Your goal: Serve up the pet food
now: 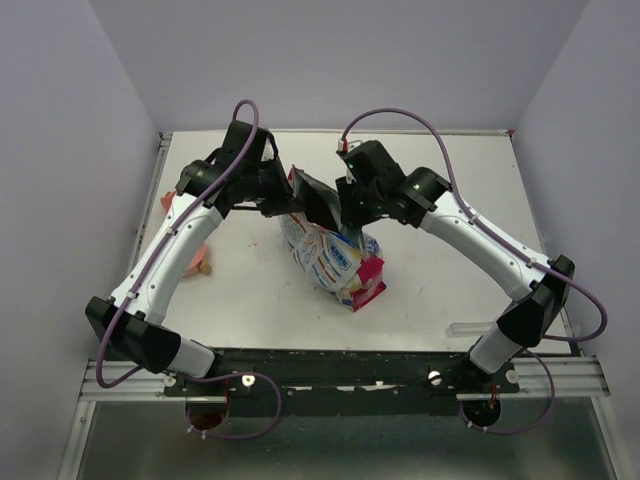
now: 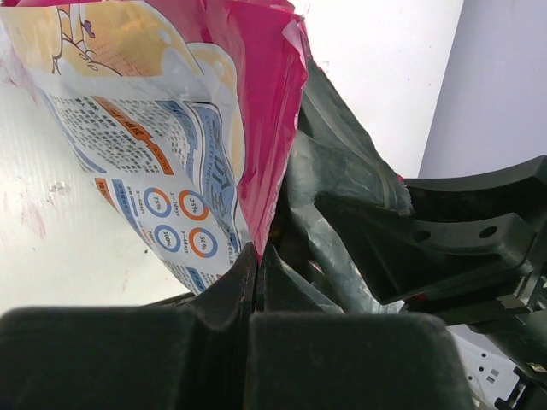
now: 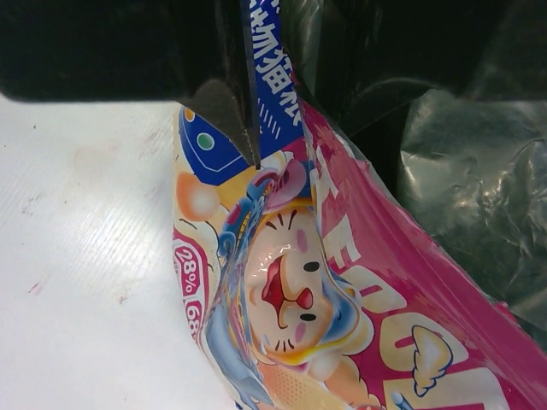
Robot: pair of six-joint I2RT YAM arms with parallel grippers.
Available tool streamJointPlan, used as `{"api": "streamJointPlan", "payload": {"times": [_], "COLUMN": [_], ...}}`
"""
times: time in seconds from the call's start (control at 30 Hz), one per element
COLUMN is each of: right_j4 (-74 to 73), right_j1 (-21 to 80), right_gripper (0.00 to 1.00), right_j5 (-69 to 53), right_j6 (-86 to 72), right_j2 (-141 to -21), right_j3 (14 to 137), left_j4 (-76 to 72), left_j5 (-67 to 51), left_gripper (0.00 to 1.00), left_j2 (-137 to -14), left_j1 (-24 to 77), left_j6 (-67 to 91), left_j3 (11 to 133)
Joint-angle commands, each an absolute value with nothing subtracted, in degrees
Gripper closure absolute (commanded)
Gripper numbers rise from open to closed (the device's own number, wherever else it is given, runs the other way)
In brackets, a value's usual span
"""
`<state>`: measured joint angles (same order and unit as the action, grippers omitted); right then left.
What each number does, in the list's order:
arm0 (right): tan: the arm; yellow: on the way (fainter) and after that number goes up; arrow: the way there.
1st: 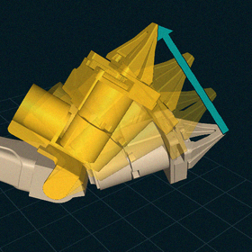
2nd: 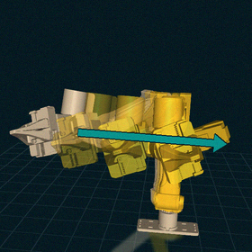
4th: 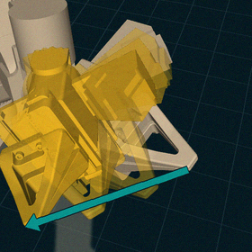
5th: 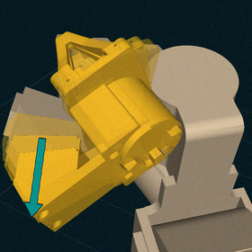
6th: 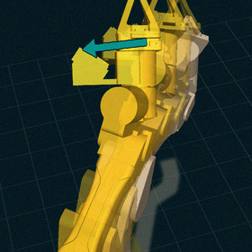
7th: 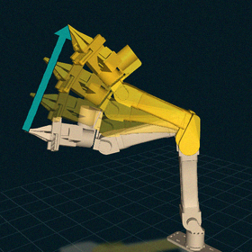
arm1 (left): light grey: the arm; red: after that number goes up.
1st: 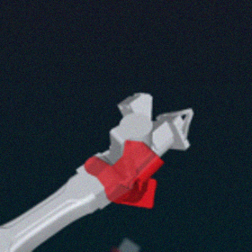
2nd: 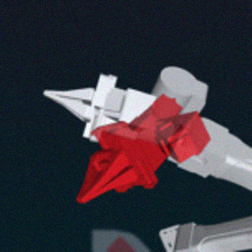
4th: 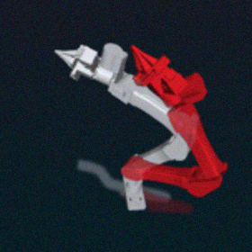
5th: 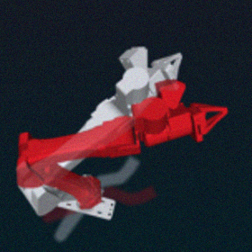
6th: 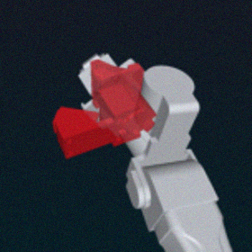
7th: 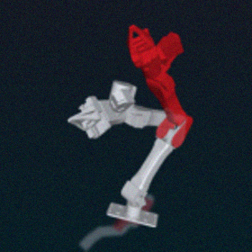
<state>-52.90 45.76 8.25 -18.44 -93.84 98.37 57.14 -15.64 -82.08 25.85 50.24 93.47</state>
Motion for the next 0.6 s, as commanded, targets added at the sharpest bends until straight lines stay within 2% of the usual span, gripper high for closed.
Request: {"api": "streamJointPlan", "payload": {"times": [0.0,0.17,0.33,0.4,0.57], "right_j4": [-54.3,-54.1,-52.1,-50.9,-45.8], "right_j1": [46.1,46.0,46.0,46.0,46.1], "right_gripper": [0.63,0.87,0.99,0.99,0.99], "right_j5": [7.7,9.5,7.4,5.4,2.2], "right_j6": [-18.5,-17.8,-16.4,-17.2,-19.2], "right_j2": [-91.8,-92.6,-92.3,-92.4,-90.5], "right_j3": [96.4,99.7,102.2,101.7,100.1], "left_j4": [56.9,59.5,59.8,59.4,56.5], "left_j5": [-18.8,-16.5,-16.1,-16.4,-16.4], "left_gripper": [1.00,1.00,1.00,0.98,0.61], "left_j2": [-80.1,-79.4,-78.5,-78.4,-78.0], "left_j1": [25.7,25.7,25.8,26.1,27.7], "left_j6": [50.8,50.0,49.8,50.5,53.0], "left_j3": [97.6,98.0,95.5,94.6,92.2]}}
